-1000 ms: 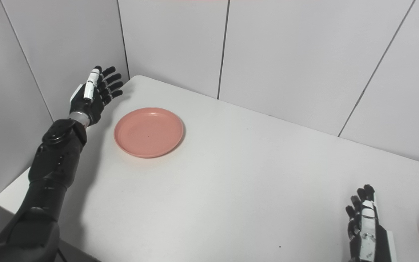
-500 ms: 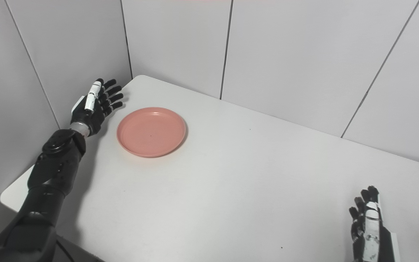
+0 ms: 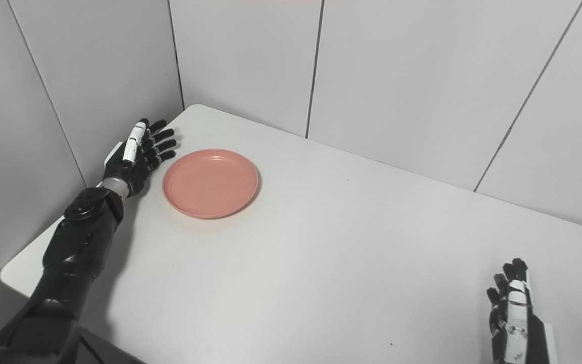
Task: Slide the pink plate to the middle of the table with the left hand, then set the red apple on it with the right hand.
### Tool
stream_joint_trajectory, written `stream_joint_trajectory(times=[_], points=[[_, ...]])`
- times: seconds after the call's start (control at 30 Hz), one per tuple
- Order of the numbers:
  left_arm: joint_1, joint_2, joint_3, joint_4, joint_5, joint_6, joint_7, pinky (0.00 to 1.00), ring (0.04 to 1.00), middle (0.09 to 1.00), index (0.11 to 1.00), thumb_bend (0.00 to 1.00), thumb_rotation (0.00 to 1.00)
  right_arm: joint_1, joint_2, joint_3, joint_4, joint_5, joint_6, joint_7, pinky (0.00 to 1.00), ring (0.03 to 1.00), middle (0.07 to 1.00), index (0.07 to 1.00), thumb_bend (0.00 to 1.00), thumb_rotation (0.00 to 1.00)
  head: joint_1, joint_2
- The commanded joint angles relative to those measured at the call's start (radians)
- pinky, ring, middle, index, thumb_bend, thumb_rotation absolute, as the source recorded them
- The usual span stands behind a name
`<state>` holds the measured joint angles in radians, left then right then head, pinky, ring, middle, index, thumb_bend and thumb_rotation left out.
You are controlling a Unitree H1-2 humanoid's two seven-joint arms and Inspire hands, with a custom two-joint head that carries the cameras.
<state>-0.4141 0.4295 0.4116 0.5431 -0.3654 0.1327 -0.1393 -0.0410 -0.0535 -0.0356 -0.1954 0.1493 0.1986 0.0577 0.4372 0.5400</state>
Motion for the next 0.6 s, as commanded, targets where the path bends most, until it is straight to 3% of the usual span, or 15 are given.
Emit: stream_joint_trajectory(times=[0.0,0.57], points=[[-0.029,0.010,-0.003,-0.029,0.000,-0.038,-0.002,0.84,0.837,0.843,0.827,0.32,1.00,-0.024,-0.001,-0.003,-0.046,0.007,0.017,0.001,1.00,1.000,1.000,1.000,0.05,1.00,-0.001,0.001],[-0.043,-0.023,-0.041,-0.032,-0.010,-0.019,-0.018,0.86,0.865,0.871,0.848,0.33,1.00,-0.021,0.001,0.000,-0.054,0.000,0.023,0.003,1.00,1.000,1.000,1.000,0.07,1.00,-0.013,0.008]])
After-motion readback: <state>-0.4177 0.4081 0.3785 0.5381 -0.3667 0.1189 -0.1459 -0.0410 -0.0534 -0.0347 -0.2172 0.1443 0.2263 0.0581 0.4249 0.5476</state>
